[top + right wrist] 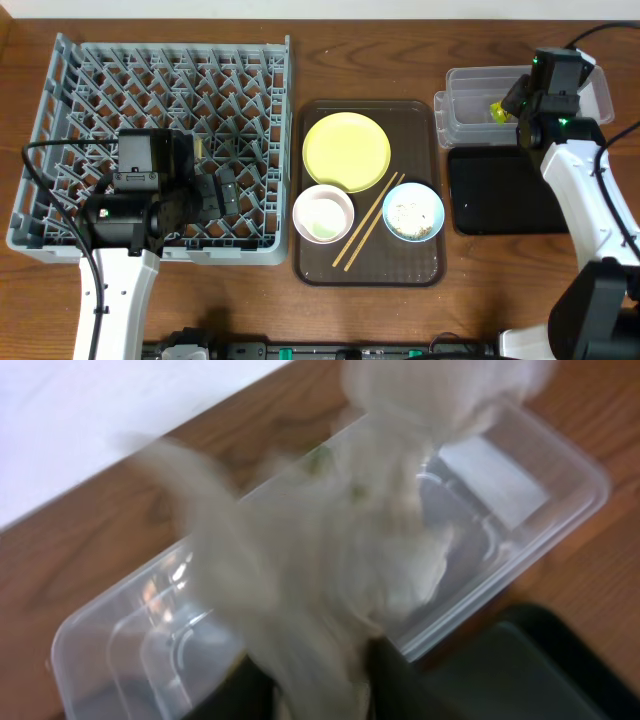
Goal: Sort waste into correct bins and load items into the dishwasher rack
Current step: 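Grasp the tissue and wrapper with the right gripper, drop into clear bin, then grasp the light-blue rice bowl with the right gripper and lift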
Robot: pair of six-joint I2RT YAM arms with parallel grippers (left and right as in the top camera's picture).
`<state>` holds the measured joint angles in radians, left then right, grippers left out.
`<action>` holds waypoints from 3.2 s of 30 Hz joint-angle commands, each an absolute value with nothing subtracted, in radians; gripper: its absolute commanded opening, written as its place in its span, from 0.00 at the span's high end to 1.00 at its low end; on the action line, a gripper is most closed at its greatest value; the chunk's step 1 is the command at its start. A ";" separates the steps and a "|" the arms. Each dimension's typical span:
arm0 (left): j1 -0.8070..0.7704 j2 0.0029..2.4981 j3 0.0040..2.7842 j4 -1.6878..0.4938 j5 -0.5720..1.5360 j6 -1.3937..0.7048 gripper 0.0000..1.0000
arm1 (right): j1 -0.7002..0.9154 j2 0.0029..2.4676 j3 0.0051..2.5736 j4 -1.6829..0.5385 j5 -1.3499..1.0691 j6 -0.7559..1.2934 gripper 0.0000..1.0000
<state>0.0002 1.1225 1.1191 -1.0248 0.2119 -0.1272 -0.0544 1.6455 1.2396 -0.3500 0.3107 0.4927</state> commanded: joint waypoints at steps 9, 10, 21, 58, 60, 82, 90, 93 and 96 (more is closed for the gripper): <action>0.004 1.126 1.134 -1.028 0.224 -0.129 0.02 | -0.062 1.671 1.243 -0.337 0.196 0.435 0.13; 0.004 1.126 1.134 -1.028 0.225 -0.129 0.02 | -0.062 1.665 1.243 -0.338 0.177 0.424 0.13; 0.004 1.126 1.134 -1.028 0.224 -0.129 0.02 | -0.002 1.494 1.243 -0.523 -0.221 0.196 0.11; 0.004 1.126 1.134 -1.031 0.225 -0.129 0.02 | 0.609 1.456 0.817 -0.579 0.011 0.305 0.56; 0.004 1.126 1.134 -1.031 0.224 -0.129 0.02 | 0.620 1.464 0.805 -0.566 0.012 0.315 0.58; 0.004 1.130 1.134 -1.032 0.225 -0.129 0.02 | 0.651 1.548 0.804 -0.534 0.056 0.393 0.98; 0.004 1.130 1.134 -1.032 0.224 -0.129 0.02 | 0.573 1.483 0.846 -0.541 -0.017 0.422 0.99; 0.004 1.130 1.134 -1.032 0.224 -0.129 0.02 | 0.507 1.425 0.865 -0.541 -0.094 0.422 0.99; 0.004 1.130 1.134 -1.032 0.224 -0.129 0.02 | 0.424 1.364 0.873 -0.540 -0.193 0.416 0.99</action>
